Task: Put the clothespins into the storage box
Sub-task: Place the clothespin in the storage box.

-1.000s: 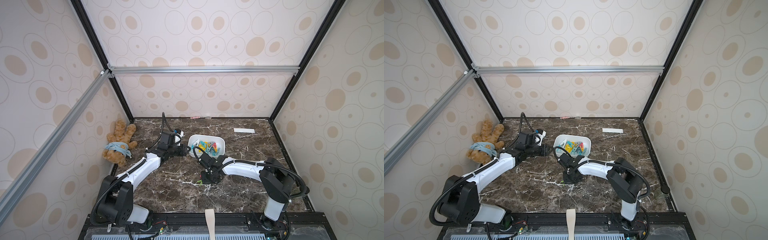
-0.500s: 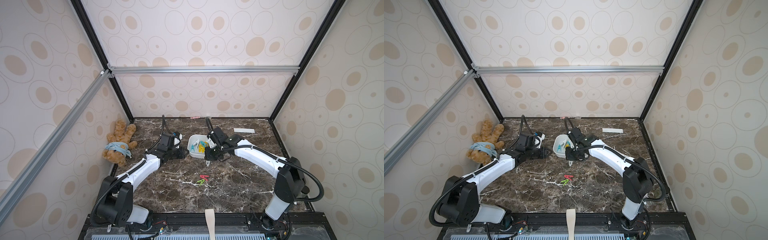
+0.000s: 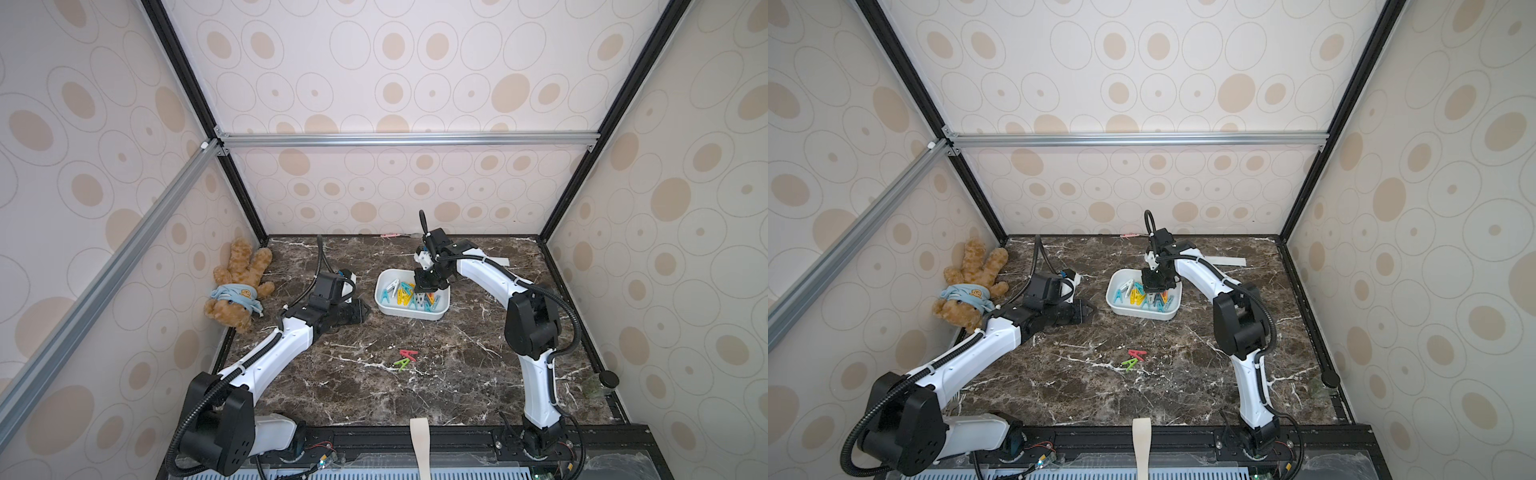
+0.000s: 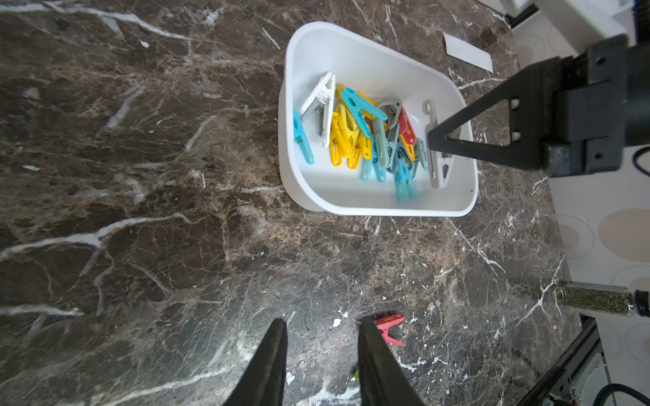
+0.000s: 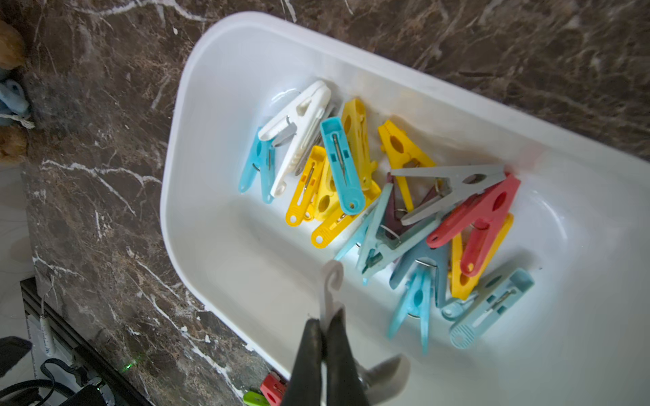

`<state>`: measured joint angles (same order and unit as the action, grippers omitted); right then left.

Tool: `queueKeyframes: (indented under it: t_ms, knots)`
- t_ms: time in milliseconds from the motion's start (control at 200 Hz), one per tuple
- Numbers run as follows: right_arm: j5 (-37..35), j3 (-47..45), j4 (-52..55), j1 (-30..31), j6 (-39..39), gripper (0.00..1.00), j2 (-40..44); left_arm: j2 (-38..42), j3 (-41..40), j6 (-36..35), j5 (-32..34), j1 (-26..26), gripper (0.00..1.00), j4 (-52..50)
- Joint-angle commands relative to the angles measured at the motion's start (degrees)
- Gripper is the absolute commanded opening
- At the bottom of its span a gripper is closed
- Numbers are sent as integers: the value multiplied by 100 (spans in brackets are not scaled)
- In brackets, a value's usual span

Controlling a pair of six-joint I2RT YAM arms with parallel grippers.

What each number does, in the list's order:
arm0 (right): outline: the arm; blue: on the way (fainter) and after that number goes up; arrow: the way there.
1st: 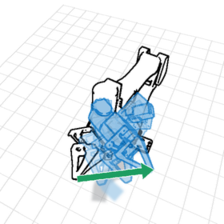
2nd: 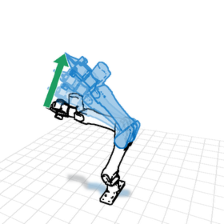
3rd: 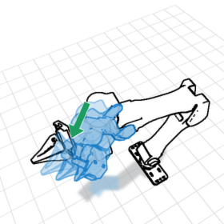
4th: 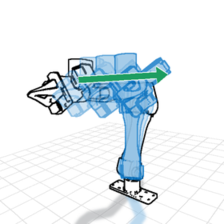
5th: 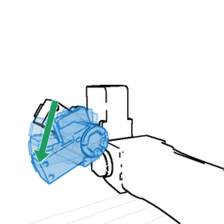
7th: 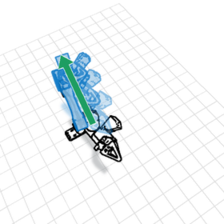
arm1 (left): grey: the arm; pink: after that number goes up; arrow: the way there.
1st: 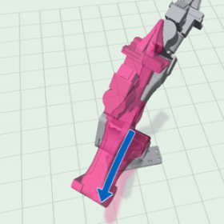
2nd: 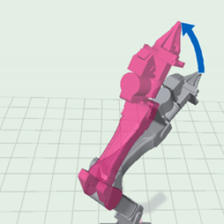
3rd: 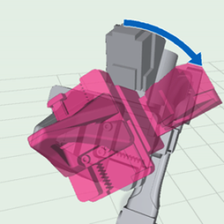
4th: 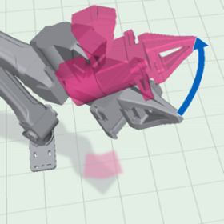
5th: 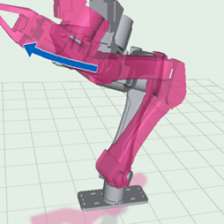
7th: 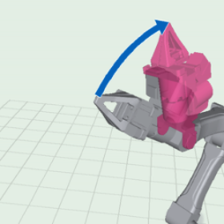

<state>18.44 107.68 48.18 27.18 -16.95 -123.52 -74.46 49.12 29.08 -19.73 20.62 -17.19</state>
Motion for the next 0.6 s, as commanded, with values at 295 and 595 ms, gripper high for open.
queueKeyframes:
  t_ms: [295, 595]
  knots:
    - [214, 67, -85, -80, 233, 14, -277, 10, -52, -99, 35, -41, 51, -611]
    - [55, -159, -144, -81, 289, 27, 366, -26, -87, -156, 98, 68, 49, -885]
